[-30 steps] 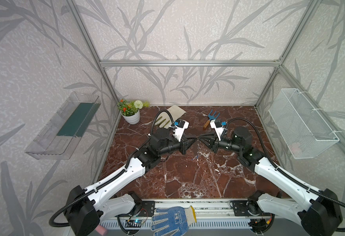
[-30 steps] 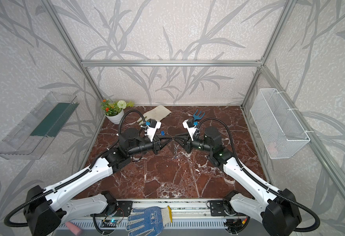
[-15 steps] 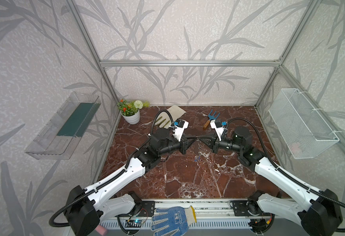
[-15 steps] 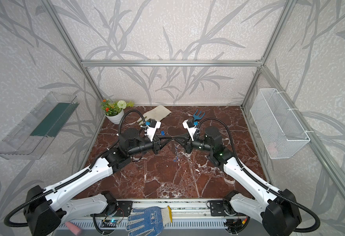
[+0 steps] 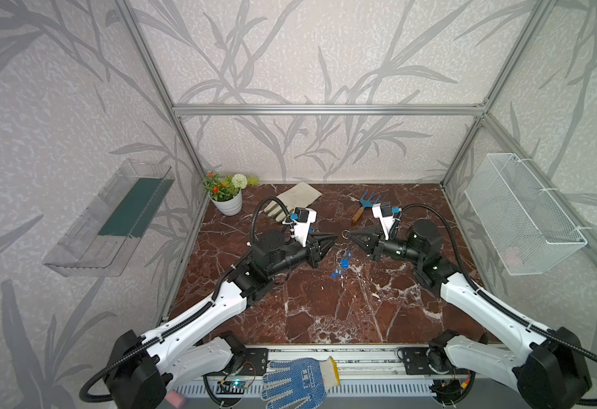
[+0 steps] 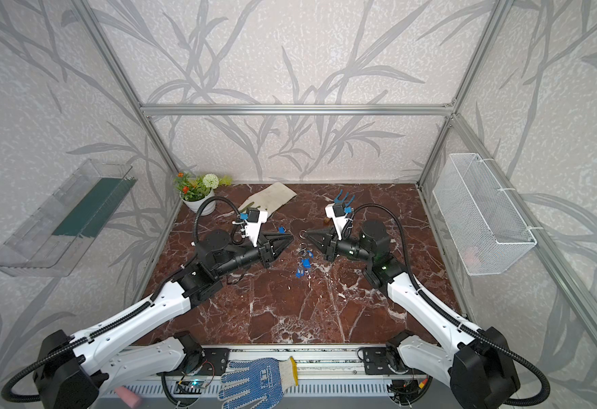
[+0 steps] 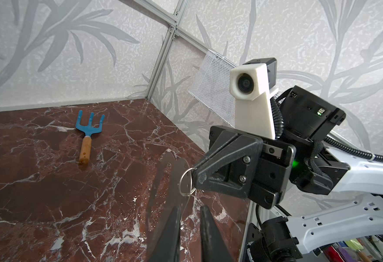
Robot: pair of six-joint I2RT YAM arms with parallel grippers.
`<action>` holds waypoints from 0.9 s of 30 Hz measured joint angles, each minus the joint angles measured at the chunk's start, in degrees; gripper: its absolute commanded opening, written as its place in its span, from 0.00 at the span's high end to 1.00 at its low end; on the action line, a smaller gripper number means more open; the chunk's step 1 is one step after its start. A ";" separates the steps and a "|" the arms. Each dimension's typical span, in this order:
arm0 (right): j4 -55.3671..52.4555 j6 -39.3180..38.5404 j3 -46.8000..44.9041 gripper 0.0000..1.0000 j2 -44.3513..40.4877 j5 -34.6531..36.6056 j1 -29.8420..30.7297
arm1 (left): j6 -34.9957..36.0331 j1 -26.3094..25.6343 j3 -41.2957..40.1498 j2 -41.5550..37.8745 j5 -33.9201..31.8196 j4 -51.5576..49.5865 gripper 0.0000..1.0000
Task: Attach keys to a key ring
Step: Pass the keyring.
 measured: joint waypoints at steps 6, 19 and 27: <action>2.25 1.55 0.00 1.00 0.11 -1.20 0.00 | -4.09 1.81 0.00 3.56 2.62 5.27 0.81; 3.58 2.69 0.00 1.00 0.28 -1.68 0.00 | -13.97 3.82 0.00 11.02 12.11 19.76 0.82; 4.87 2.73 -0.11 1.00 0.28 -1.55 -0.33 | -16.55 4.02 -0.13 12.04 15.23 23.54 0.87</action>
